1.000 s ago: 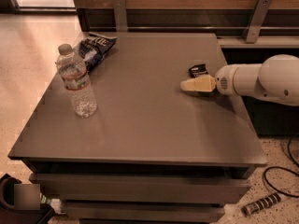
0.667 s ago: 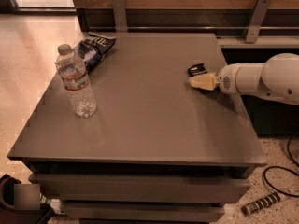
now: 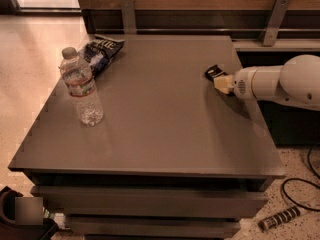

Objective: Move rxbar chocolate near blue chip bag

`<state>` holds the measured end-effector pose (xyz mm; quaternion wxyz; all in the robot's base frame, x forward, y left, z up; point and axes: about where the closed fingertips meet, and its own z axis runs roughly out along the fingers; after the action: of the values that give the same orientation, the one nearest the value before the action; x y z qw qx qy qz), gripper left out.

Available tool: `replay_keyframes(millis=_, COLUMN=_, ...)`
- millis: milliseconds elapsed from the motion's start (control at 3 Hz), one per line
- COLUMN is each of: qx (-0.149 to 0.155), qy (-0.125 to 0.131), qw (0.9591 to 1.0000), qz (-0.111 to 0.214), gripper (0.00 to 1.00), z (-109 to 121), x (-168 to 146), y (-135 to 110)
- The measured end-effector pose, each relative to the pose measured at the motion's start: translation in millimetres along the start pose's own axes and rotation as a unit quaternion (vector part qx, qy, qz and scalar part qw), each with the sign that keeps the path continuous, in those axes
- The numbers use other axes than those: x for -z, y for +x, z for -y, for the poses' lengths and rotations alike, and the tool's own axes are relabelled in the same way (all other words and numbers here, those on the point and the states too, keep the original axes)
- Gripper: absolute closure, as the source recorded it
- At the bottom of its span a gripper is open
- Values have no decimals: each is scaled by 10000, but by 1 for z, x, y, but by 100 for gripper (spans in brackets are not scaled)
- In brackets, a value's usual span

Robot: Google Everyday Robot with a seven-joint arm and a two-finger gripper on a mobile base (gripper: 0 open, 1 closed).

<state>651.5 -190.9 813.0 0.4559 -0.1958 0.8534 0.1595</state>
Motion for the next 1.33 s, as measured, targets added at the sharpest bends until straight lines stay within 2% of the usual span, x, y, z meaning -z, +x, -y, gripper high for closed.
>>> replay_keyframes(millis=333, qx=0, qy=-1, qw=10000, qz=0, gripper=100, z=0, x=1, y=-1)
replay_keyframes(millis=1333, qx=3, qy=-1, qw=10000, qz=0, gripper=100, z=0, x=1, y=-2)
